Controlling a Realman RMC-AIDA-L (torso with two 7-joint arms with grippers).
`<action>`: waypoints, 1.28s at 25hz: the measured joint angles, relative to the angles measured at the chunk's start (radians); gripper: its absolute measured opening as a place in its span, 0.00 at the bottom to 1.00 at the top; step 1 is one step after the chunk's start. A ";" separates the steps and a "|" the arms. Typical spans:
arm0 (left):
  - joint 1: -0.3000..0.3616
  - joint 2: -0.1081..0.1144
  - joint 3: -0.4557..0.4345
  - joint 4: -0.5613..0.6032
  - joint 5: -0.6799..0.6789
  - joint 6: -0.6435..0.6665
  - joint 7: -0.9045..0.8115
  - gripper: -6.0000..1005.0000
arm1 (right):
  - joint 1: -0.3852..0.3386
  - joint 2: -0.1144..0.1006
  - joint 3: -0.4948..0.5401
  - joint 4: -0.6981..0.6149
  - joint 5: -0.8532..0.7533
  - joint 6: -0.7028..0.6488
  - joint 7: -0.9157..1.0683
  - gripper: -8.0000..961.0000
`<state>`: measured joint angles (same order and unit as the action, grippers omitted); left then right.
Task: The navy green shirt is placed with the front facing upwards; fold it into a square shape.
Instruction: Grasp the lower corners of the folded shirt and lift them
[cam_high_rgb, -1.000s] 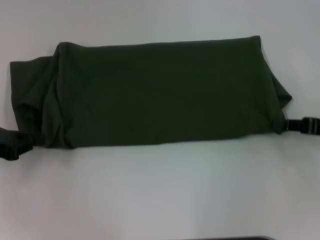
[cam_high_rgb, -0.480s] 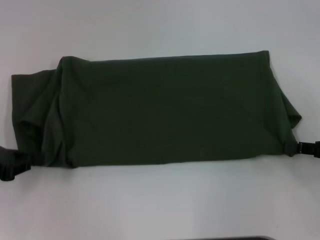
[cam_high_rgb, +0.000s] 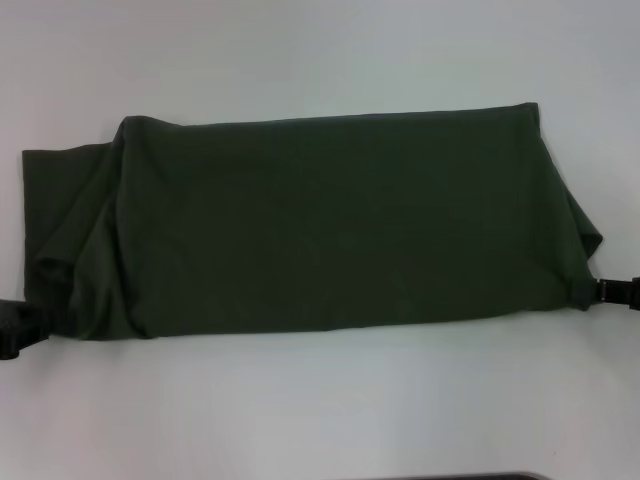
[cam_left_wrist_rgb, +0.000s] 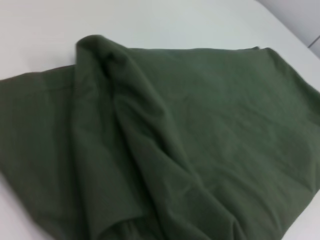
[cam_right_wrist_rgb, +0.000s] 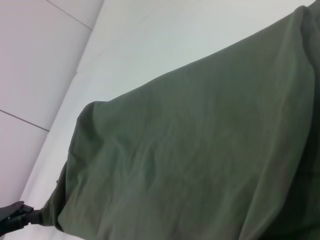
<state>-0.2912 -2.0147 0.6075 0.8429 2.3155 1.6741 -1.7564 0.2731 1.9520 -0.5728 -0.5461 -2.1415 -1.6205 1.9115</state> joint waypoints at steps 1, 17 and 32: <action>-0.002 0.001 -0.004 -0.003 0.010 -0.008 -0.003 0.01 | -0.001 0.000 0.000 0.000 0.000 0.006 0.002 0.06; 0.007 0.015 -0.060 -0.001 0.074 -0.044 -0.013 0.01 | -0.011 -0.006 0.054 0.008 -0.002 0.052 0.018 0.07; 0.009 0.029 -0.092 0.005 0.096 -0.034 -0.011 0.01 | -0.020 -0.019 0.082 0.014 -0.001 0.056 0.030 0.07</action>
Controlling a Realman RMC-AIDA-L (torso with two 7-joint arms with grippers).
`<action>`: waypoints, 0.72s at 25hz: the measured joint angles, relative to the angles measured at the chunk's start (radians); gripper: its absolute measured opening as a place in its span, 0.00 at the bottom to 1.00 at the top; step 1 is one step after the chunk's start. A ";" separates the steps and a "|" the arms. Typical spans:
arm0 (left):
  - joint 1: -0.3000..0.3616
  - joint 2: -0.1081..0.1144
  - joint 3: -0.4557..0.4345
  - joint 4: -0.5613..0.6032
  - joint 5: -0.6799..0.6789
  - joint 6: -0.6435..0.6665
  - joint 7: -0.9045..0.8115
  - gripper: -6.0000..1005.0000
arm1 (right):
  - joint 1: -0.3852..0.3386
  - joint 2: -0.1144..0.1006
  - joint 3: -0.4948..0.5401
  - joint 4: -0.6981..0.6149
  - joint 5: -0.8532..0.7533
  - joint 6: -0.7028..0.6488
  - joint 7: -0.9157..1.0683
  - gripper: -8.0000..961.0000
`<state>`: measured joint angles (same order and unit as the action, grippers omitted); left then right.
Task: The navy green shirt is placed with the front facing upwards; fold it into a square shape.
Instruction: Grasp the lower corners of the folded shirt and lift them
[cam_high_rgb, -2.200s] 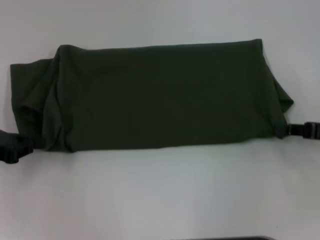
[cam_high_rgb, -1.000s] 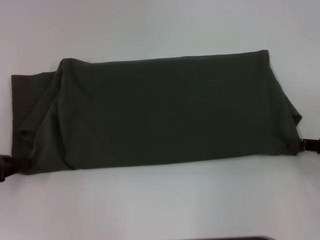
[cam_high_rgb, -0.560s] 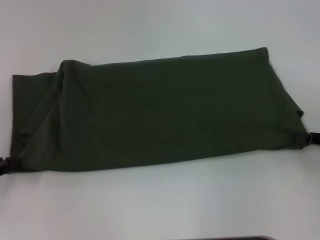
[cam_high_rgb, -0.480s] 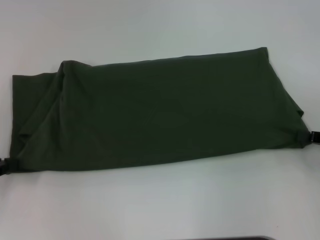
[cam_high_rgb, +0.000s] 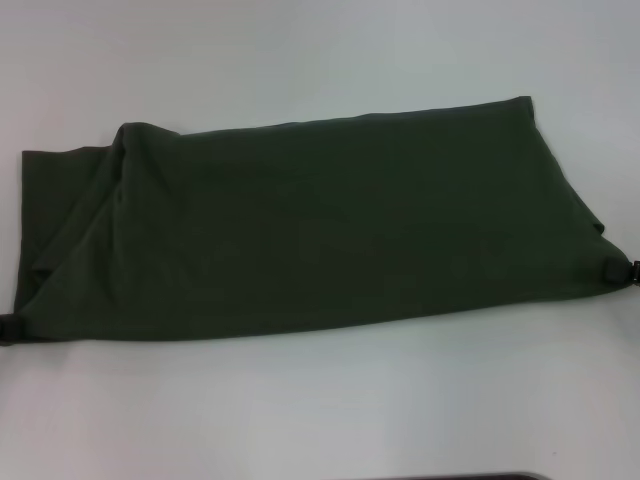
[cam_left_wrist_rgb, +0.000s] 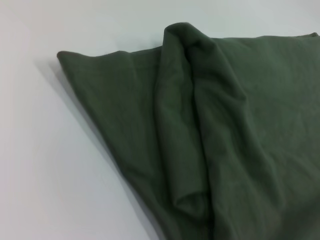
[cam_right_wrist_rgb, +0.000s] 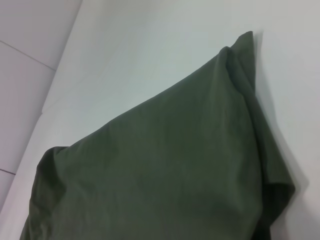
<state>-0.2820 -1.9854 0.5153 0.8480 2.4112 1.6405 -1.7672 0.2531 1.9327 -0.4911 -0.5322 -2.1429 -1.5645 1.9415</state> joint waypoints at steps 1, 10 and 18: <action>0.000 0.000 0.000 0.000 0.000 0.000 0.000 0.01 | 0.001 0.000 0.000 0.000 0.000 0.000 0.000 0.07; -0.004 -0.001 -0.001 0.000 0.002 0.001 0.000 0.01 | 0.009 0.001 0.021 -0.008 0.001 -0.008 0.000 0.07; -0.007 -0.002 0.002 0.000 0.002 0.002 0.000 0.06 | 0.019 -0.001 0.014 -0.003 0.000 -0.012 0.001 0.07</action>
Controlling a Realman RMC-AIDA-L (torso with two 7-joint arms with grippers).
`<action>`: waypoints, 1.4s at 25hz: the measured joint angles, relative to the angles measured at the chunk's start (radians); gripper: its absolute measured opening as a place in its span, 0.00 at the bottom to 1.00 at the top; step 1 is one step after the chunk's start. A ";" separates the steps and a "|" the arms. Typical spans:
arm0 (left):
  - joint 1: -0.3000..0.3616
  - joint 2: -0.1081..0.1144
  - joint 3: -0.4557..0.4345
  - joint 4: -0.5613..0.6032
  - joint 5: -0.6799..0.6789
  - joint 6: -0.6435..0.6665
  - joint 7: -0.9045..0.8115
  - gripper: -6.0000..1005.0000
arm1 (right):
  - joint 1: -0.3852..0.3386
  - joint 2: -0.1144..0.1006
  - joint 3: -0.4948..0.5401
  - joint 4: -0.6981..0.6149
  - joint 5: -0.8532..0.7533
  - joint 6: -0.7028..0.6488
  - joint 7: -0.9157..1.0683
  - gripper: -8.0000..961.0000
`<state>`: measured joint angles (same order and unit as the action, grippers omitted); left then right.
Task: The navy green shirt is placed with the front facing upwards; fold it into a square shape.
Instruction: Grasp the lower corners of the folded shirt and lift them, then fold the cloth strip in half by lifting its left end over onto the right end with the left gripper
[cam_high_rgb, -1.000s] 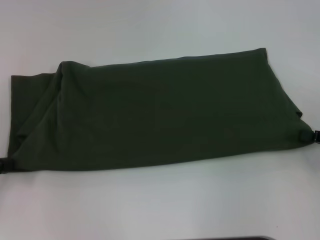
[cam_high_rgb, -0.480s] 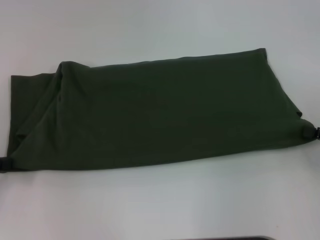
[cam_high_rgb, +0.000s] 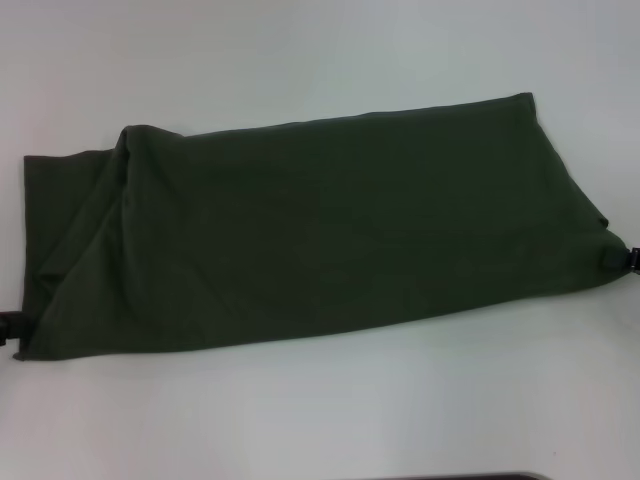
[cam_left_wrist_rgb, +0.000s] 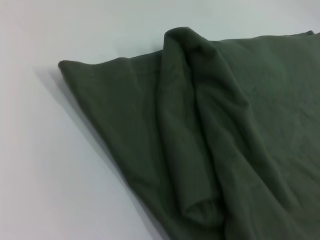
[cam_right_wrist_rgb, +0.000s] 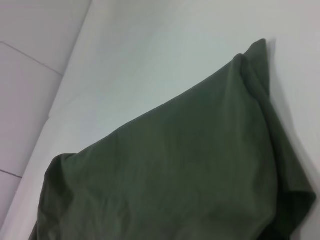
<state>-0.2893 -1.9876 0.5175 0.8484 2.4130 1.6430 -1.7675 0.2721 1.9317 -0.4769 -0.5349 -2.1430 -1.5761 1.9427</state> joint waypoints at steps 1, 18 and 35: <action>0.000 0.000 0.001 0.000 0.000 0.002 -0.001 0.06 | 0.001 -0.001 0.000 0.001 0.000 -0.001 0.001 0.07; -0.039 0.006 -0.139 0.001 -0.013 -0.002 -0.002 0.35 | 0.000 -0.004 0.029 -0.008 -0.012 -0.041 0.010 0.45; -0.106 -0.018 -0.202 0.002 -0.083 -0.010 -0.001 0.66 | 0.004 -0.017 0.185 -0.048 -0.004 -0.078 -0.010 0.95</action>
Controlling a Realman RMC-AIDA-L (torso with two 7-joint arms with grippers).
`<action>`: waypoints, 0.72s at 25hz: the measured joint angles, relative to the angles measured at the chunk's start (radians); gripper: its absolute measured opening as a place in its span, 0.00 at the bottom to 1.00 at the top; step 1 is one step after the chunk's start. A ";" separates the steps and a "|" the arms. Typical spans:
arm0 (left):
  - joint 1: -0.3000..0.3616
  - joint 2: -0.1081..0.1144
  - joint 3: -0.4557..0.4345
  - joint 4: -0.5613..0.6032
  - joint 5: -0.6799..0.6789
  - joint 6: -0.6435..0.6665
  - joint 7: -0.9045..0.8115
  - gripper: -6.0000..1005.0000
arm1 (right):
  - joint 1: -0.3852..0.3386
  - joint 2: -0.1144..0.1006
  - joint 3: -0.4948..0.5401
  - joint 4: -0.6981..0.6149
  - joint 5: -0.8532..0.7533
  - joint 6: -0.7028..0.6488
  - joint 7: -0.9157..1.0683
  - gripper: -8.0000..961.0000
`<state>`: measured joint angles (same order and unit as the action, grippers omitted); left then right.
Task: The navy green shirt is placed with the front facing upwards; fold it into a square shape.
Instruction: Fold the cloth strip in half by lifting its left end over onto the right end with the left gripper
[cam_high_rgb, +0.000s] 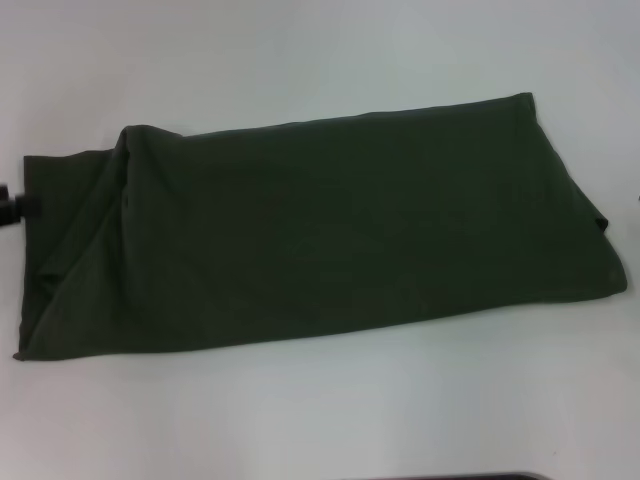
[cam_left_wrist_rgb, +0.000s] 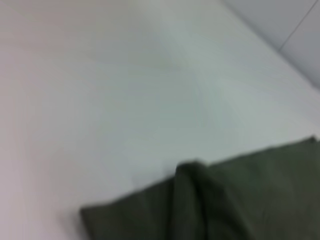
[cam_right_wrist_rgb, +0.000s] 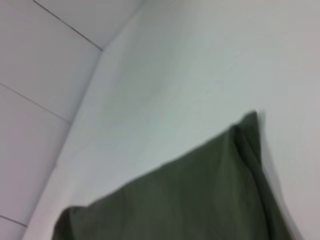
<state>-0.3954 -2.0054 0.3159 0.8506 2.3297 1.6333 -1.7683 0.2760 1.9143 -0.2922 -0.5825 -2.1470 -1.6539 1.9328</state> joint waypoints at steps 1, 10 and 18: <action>0.000 -0.001 0.000 0.000 -0.022 0.000 0.000 0.66 | 0.005 0.000 0.020 -0.003 0.004 -0.013 -0.007 0.95; 0.001 -0.007 0.000 -0.049 -0.239 -0.013 0.006 0.65 | 0.077 0.032 0.059 0.000 0.128 -0.067 -0.121 0.95; -0.009 -0.033 -0.002 -0.095 -0.366 -0.029 0.011 0.66 | 0.166 0.050 0.034 -0.005 0.125 -0.045 -0.176 0.95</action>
<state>-0.4047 -2.0388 0.3144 0.7556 1.9639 1.6040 -1.7573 0.4417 1.9644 -0.2578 -0.5871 -2.0224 -1.6987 1.7573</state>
